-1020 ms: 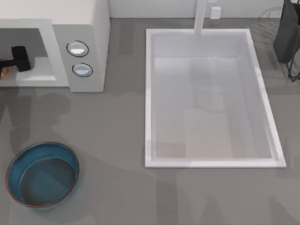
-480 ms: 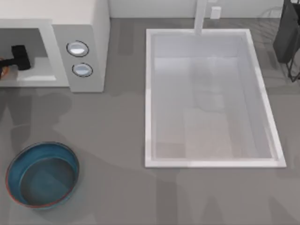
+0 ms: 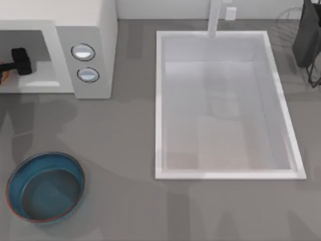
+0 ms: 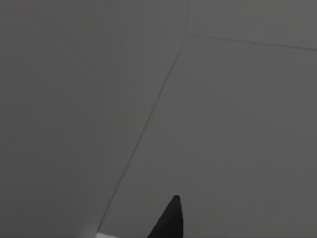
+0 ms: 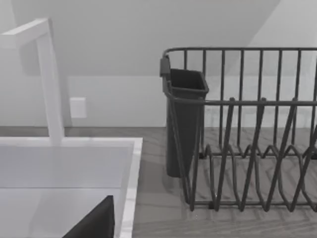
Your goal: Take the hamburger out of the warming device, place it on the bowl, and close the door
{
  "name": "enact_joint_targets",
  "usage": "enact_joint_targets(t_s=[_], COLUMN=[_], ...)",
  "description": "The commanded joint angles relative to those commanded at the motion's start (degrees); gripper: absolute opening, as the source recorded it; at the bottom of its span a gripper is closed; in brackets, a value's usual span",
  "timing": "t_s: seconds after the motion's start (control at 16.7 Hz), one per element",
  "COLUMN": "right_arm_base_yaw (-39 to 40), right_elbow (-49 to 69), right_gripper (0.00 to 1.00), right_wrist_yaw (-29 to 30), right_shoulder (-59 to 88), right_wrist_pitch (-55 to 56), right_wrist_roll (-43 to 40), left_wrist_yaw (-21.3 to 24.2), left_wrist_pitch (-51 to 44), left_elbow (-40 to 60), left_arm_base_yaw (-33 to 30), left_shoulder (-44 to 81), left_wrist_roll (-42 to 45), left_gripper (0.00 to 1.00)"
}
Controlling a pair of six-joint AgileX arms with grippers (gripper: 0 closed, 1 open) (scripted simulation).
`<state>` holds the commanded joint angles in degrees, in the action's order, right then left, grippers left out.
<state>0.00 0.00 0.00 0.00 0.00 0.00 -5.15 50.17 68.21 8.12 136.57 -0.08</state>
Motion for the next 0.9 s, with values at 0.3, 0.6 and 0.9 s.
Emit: enact_joint_targets(t_s=[0.3,0.6,0.9], right_arm_base_yaw=[0.00,0.00,0.00], right_elbow=[0.00,0.00,0.00], right_gripper=[1.00,1.00,1.00], right_wrist_yaw=[0.00,0.00,0.00], right_shoulder=[0.00,0.00,0.00], right_wrist_pitch=[0.00,0.00,0.00], right_wrist_roll=[0.00,0.00,0.00], left_wrist_yaw=[1.16,4.09,7.04], left_wrist_pitch=[4.82,16.75,28.89], left_elbow=[-6.57,-25.86,-44.37], left_arm_base_yaw=[1.27,4.43,7.64], left_shoulder=[-2.28,-8.30,-14.19], left_wrist_roll=[0.41,1.43,2.46], left_gripper=[0.00,0.00,0.00])
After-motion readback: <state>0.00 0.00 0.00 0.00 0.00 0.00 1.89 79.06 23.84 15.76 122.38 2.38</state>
